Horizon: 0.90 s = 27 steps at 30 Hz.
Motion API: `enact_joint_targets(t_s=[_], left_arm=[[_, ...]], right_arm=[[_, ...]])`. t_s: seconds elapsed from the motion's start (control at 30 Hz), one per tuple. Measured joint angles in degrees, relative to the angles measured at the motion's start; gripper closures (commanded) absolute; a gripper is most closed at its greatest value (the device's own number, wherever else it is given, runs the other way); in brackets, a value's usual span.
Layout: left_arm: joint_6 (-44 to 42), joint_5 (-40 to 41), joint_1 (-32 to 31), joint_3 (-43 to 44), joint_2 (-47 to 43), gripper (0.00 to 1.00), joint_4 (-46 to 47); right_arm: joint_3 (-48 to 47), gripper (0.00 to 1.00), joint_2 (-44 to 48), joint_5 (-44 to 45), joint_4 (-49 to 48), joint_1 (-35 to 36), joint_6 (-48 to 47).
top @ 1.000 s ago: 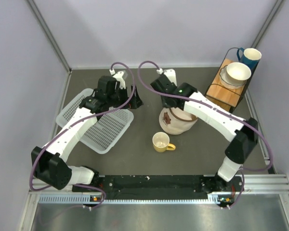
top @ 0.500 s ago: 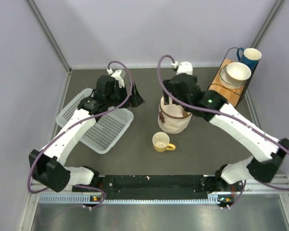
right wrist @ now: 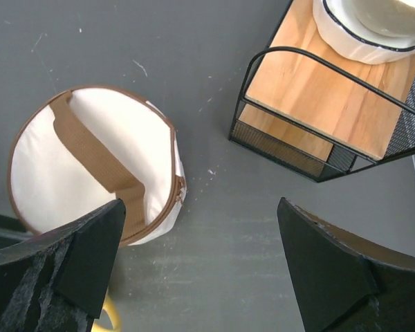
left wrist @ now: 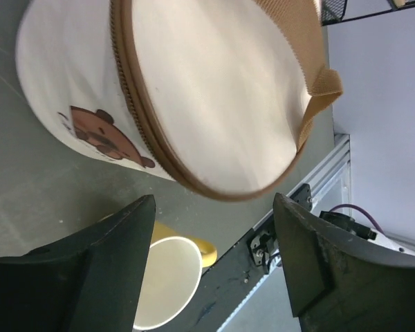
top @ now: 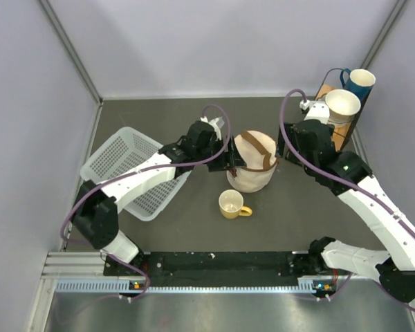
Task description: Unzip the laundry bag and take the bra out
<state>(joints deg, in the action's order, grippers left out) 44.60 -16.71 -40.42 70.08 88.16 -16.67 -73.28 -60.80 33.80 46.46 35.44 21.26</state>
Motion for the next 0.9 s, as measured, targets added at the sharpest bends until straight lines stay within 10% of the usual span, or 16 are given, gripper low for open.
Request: enact_joint_targets(t_s=[0.23, 0.43, 0.6, 0.9], left_arm=[[3.7, -2.5, -1.2, 2.5, 6.5, 0.82, 2.1], [-0.2, -4.0, 0.3, 7.7, 7.5, 0.93, -0.3], [-9.3, -8.4, 6.3, 17.1, 10.7, 0.54, -7.5], [-16.1, -7.9, 13.7, 24.0, 12.7, 0.16, -17.3]], right_arm=[[0.6, 0.07, 1.5, -1.3, 0.0, -0.5, 0.3], [1.7, 0.07, 1.7, -2.0, -0.2, -1.0, 0.4], [3.2, 0.06, 2.3, -2.9, -0.1, -1.5, 0.4], [4.8, 0.06, 2.7, -4.5, 0.0, -1.9, 0.4]])
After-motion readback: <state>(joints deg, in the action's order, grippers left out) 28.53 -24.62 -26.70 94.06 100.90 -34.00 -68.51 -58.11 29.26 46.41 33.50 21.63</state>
